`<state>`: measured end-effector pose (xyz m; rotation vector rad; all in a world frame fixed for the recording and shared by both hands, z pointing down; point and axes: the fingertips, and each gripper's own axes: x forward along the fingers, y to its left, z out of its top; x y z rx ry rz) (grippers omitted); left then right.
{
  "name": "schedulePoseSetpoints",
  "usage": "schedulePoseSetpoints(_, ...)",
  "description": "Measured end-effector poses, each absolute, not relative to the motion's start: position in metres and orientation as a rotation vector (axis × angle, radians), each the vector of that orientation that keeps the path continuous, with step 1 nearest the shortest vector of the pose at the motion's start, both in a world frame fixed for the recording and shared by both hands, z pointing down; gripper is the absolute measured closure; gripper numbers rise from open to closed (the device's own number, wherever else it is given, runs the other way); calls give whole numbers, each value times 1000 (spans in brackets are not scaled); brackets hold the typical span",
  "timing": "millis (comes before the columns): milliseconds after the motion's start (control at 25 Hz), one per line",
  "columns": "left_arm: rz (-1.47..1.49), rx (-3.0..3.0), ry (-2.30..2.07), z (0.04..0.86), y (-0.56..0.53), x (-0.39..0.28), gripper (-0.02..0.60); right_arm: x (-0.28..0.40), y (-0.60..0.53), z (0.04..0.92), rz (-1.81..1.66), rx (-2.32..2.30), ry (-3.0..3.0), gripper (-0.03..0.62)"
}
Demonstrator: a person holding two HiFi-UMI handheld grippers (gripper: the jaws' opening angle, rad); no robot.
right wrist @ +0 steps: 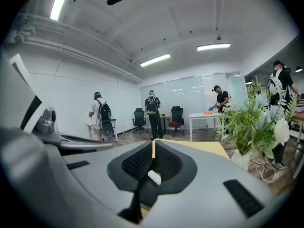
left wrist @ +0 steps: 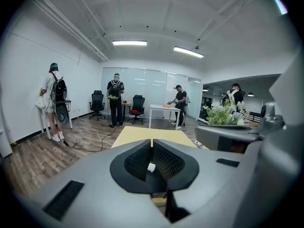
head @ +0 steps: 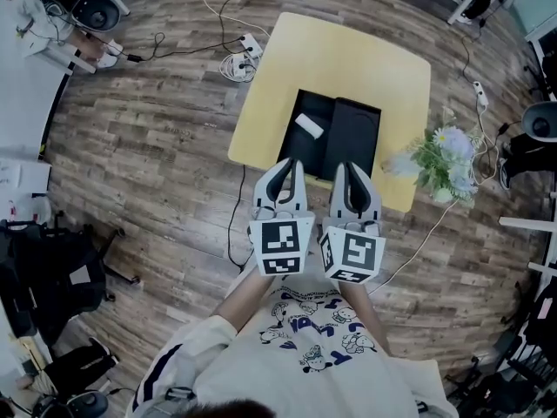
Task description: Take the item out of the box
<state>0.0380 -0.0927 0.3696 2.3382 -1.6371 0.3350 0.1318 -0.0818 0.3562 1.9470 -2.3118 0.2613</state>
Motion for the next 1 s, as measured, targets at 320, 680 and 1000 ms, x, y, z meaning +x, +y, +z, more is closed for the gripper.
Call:
schedulePoseSetpoints(320,373,2314,-1603,382,-124,41,557,133,-113,367,307,1939,-2287,556)
schedulePoseSetpoints(680,401,2284,-1578,392,-163,34,557,130,-152,378,361,1934,-2249,557)
schedulePoseSetpoints(1000,428,2242,-1566,407,-193,26,557,123,-183,400,430,1861,-2212,556)
